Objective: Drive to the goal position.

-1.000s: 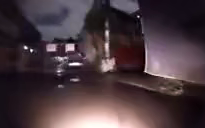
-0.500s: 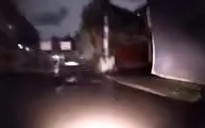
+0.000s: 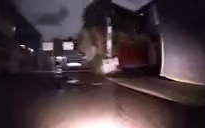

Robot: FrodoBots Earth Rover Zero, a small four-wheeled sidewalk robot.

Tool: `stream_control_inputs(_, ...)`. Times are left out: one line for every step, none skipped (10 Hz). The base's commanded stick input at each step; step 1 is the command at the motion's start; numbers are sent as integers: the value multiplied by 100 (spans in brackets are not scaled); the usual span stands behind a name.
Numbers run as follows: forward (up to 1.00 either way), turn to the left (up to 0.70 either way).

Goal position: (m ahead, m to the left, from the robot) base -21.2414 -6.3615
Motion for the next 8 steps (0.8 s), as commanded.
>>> stream_control_inputs(50, 27)
stream_control_inputs(50, 27)
stream_control_inputs(50, 27)
stream_control_inputs(50, 27)
stream_control_inputs(50, 27)
stream_control_inputs(50, 27)
stream_control_inputs(50, 27)
stream_control_inputs(50, 27)
